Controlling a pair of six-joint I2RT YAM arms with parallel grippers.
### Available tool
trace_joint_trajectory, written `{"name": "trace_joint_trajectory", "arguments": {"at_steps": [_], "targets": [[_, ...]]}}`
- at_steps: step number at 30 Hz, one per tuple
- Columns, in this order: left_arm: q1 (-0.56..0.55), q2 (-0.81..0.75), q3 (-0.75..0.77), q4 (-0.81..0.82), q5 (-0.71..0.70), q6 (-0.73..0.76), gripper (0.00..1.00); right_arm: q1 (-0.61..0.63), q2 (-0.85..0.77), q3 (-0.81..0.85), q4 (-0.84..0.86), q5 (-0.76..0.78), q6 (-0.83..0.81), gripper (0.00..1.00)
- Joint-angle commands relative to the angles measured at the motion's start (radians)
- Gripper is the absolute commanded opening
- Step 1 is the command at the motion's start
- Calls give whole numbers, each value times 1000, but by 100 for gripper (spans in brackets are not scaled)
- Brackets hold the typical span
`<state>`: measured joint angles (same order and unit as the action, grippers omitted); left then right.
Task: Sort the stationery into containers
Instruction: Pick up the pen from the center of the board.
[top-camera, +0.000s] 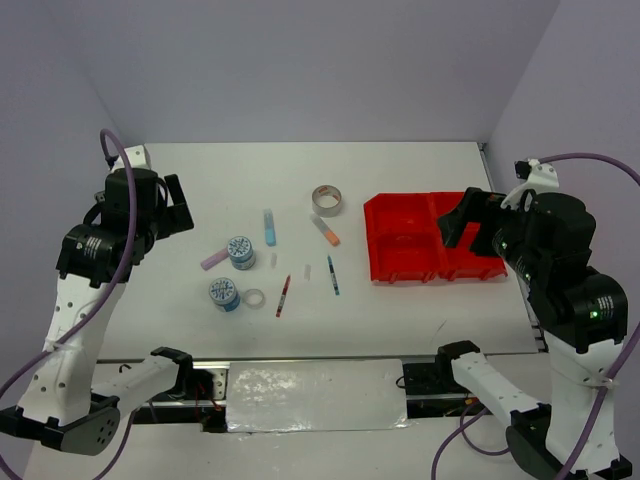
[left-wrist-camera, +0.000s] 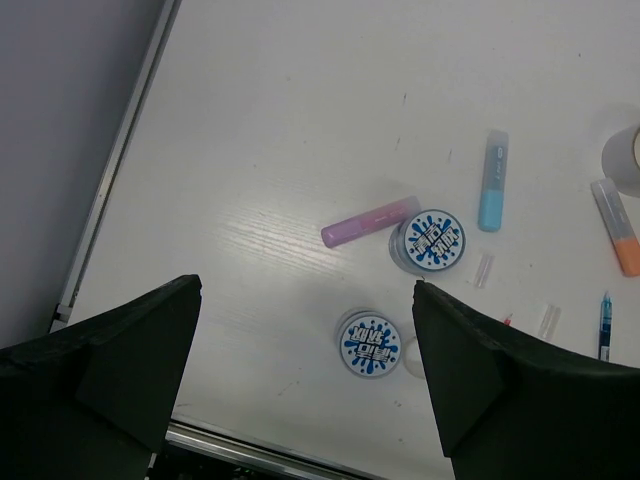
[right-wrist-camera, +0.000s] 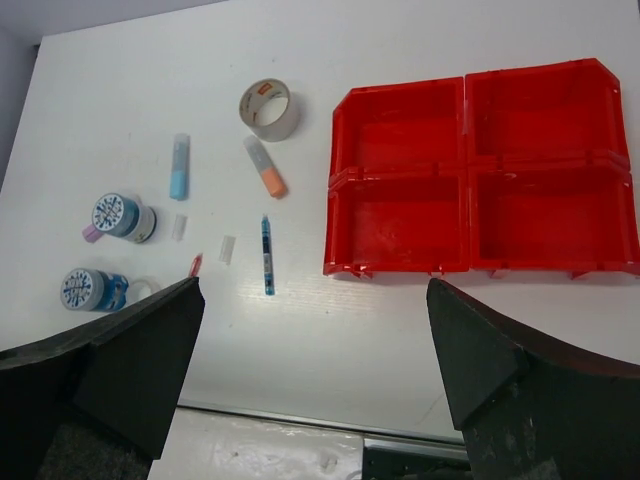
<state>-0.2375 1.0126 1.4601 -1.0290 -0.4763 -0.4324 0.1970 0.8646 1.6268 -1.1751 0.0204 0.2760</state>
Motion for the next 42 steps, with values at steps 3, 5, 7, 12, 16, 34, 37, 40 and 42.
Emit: {"name": "trace_joint_trajectory", "arguments": {"at_steps": [3, 5, 7, 12, 16, 34, 37, 40, 42], "targets": [[-2, 4, 36, -6, -35, -34, 99, 10, -6, -15, 6, 32, 3, 100], [-3, 6, 29, -6, -41, -51, 99, 9, -4, -27, 17, 4, -4, 100], [-3, 11, 28, -11, -45, -66, 99, 10, -1, -74, 52, -29, 11, 100], [-2, 6, 19, 10, -10, -94, 99, 202, 74, -258, 213, -67, 156, 100], [-2, 38, 43, -8, 36, -94, 99, 439, 278, -283, 245, 165, 256, 100], [-3, 41, -10, -19, 192, -55, 99, 567, 956, -352, 540, 116, 213, 56], [-9, 44, -6, -23, 191, -52, 99, 552, 1002, -354, 563, 99, 206, 53], [-14, 49, 0, -23, 186, -51, 99, 547, 1027, -364, 583, 82, 201, 52], [-17, 50, 0, -20, 189, -49, 99, 544, 1057, -363, 586, 76, 201, 47]]}}
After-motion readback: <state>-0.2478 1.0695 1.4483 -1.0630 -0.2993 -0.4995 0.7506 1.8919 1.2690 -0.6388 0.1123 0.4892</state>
